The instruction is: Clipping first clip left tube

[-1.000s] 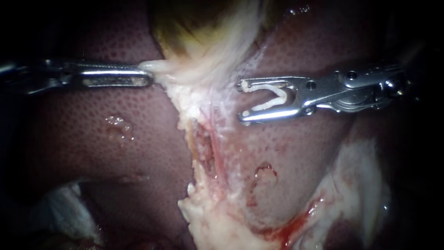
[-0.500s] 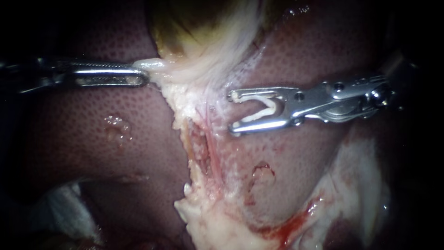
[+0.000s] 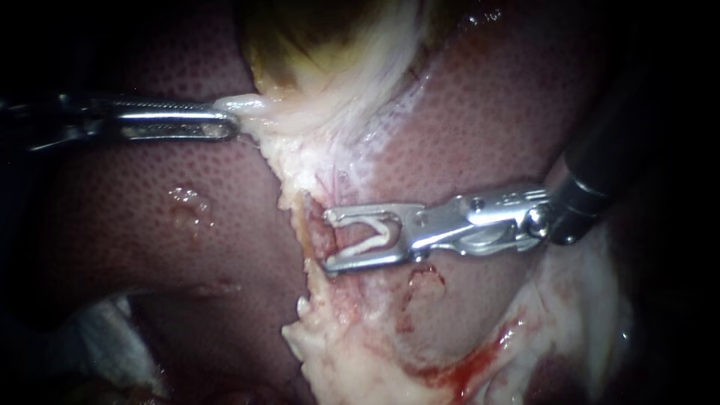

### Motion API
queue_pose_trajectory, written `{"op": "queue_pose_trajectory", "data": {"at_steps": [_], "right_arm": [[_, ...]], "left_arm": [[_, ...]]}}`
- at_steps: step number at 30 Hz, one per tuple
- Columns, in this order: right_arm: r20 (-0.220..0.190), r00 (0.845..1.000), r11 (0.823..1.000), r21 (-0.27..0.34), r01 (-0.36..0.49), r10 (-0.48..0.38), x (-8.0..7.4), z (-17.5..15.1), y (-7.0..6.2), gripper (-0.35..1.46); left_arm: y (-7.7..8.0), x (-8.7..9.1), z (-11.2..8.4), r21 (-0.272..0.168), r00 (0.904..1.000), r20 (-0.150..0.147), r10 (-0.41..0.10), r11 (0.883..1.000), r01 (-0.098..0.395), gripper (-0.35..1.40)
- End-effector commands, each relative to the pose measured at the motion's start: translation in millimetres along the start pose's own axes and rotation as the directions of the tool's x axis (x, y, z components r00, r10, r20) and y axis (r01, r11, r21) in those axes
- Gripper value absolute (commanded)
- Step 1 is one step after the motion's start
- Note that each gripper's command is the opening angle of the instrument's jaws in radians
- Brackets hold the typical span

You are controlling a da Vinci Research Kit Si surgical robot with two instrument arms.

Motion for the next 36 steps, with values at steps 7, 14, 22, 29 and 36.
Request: {"op": "queue_pose_trajectory", "data": {"at_steps": [7,14,22,29,36], "right_arm": [[0.012,1.000,1.000,0.024,-0.020,0.020,-2.2,2.3,0.2,0.36],[0.015,0.999,0.999,0.038,-0.034,0.033,-2.7,4.3,0.1,0.36],[0.010,0.999,0.998,0.041,-0.042,0.042,-2.7,5.7,0.3,0.35],[0.003,0.999,0.998,0.046,-0.051,0.051,-2.7,6.5,0.3,0.32],[0.002,0.996,0.995,0.053,-0.084,0.084,-2.9,6.1,0.2,-0.29]], "left_arm": [[0.1,0.0,0.0,0.001,1.0000,0.000,0.000,1.000,0.000,-0.35],[0.2,0.1,0.1,0.002,1.0000,0.000,-0.001,1.000,0.001,-0.35],[0.3,0.0,0.4,0.008,1.0000,-0.001,0.000,1.000,0.000,-0.35],[0.4,0.1,0.6,0.006,1.0000,-0.001,-0.001,1.000,0.001,-0.35],[0.4,0.1,0.6,0.006,1.0000,-0.001,-0.001,1.000,0.001,-0.35]]}}
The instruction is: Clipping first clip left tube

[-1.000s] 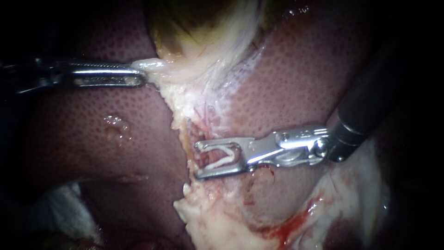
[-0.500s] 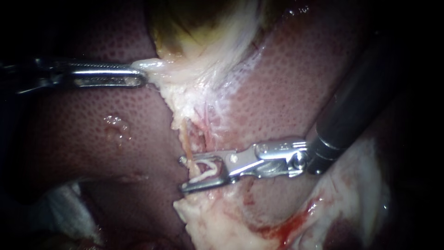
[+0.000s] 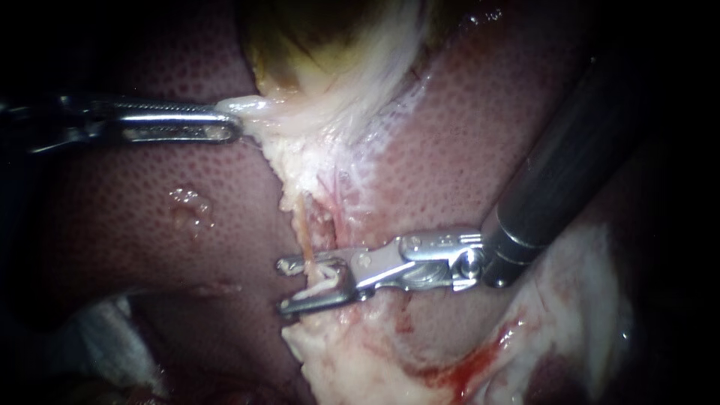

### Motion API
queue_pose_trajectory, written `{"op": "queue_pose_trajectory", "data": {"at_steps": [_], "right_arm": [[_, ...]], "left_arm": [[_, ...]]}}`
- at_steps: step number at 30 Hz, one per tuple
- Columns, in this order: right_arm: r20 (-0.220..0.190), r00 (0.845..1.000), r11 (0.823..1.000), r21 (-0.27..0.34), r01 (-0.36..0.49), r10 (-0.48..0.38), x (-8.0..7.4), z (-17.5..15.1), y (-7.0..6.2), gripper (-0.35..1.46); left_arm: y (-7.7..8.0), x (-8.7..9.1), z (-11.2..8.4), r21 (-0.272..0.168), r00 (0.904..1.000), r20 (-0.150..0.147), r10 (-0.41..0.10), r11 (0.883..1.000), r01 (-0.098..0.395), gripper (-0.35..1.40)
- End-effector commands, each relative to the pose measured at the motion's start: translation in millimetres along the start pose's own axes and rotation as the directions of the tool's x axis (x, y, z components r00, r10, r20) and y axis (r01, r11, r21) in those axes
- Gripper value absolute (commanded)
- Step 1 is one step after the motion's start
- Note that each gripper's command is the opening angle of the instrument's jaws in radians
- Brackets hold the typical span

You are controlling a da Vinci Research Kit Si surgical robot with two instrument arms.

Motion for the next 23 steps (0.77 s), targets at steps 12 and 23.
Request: {"op": "queue_pose_trajectory", "data": {"at_steps": [12,23], "right_arm": [[0.010,0.999,0.999,0.002,-0.041,0.041,-0.1,-0.6,-0.1,-0.35],[0.014,0.998,0.998,0.003,-0.056,0.056,-0.3,-0.5,0.1,-0.35]], "left_arm": [[0.0,0.0,-0.1,-0.001,1.0000,0.000,0.000,1.000,0.000,-0.35],[0.0,0.0,0.0,-0.001,1.0000,0.000,0.000,1.000,0.000,-0.35]]}}
